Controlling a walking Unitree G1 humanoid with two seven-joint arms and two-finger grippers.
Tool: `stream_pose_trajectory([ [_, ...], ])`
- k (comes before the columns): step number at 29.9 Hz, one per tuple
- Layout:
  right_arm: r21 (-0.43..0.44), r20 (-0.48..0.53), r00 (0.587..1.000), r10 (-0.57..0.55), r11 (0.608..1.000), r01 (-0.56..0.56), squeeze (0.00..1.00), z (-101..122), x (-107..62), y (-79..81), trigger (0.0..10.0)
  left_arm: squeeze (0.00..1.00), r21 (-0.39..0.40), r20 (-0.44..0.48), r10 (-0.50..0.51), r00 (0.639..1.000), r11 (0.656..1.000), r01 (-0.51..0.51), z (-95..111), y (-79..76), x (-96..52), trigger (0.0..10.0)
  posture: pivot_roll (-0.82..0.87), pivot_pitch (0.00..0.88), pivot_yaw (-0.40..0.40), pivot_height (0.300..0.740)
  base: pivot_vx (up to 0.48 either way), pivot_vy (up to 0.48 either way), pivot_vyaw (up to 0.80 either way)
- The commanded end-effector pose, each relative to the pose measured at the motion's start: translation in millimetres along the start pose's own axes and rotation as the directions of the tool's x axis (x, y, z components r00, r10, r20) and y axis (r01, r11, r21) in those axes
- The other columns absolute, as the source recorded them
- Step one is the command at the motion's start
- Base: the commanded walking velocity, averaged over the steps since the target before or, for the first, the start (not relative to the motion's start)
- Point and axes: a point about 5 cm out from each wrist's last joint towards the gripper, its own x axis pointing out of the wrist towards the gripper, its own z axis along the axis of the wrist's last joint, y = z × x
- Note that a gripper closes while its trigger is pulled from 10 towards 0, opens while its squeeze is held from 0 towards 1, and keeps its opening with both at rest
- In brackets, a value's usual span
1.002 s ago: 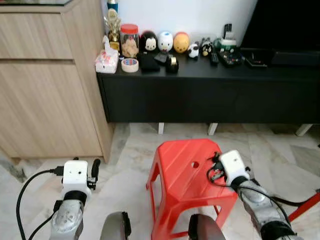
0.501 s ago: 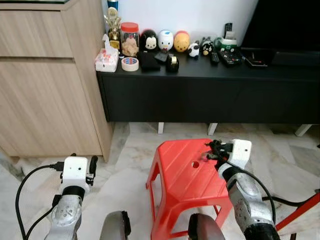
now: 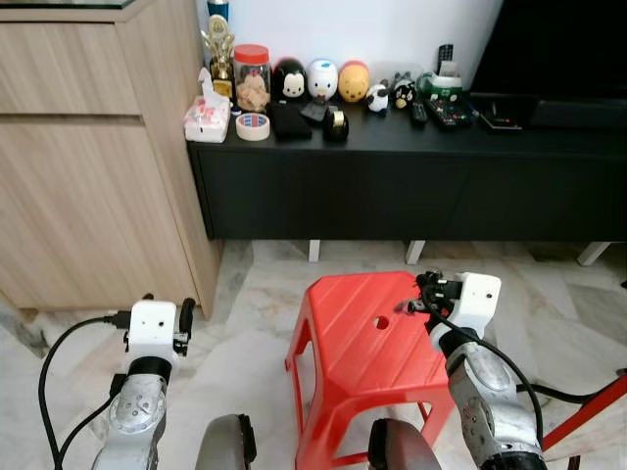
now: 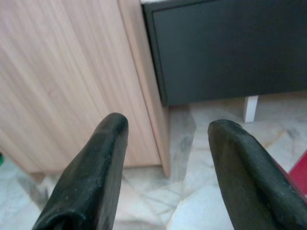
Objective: Hang keys on a hook
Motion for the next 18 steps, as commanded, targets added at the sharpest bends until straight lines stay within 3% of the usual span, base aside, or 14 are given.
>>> stream_pose_trajectory([
  [1,-0.02,0.029,1.0,0.0,1.0,0.001,0.0,8.1,-0.4,0.2,10.0,0.0,-0.001,0.014,0.005,1.0,1.0,-0.005,2.1,-1.9,3.1,10.0,0.1,0.0,-0.088,0.644,0.0,0.0,0.0],
  [9,-0.054,0.022,0.999,0.033,0.998,-0.032,0.0,5.8,-6.3,2.5,10.0,0.0,-0.023,-0.108,0.026,0.994,0.999,-0.029,-30.4,6.3,-5.2,10.0,0.12,0.0,-0.101,0.694,0.0,0.0,0.0],
  [12,-0.051,0.033,0.999,0.004,0.999,-0.003,0.0,6.6,-8.5,-0.6,10.0,0.0,-0.037,-0.206,0.036,0.978,0.998,-0.045,-53.3,10.7,-13.7,10.0,0.12,0.0,-0.095,0.719,0.0,0.0,0.0],
  [13,-0.051,0.047,0.999,0.015,0.999,-0.012,0.0,8.5,-8.8,1.4,10.0,0.0,-0.023,-0.285,0.044,0.958,0.998,-0.053,-70.3,14.5,-21.7,10.0,0.11,0.0,-0.088,0.729,0.0,0.0,0.0],
  [15,-0.058,0.054,0.998,0.022,0.998,-0.019,0.0,9.5,-8.8,2.4,10.0,0.0,-0.022,-0.324,0.046,0.945,0.998,-0.056,-78.4,16.0,-26.3,10.0,0.11,0.0,-0.088,0.729,0.0,0.0,0.0],
  [18,-0.076,0.077,0.997,0.002,0.997,0.003,0.0,12.9,-9.0,0.8,10.0,0.0,-0.017,-0.456,0.03,0.89,0.999,-0.043,-105.5,17.7,-46.4,10.0,0.1,0.0,-0.086,0.729,0.0,0.0,0.0],
])
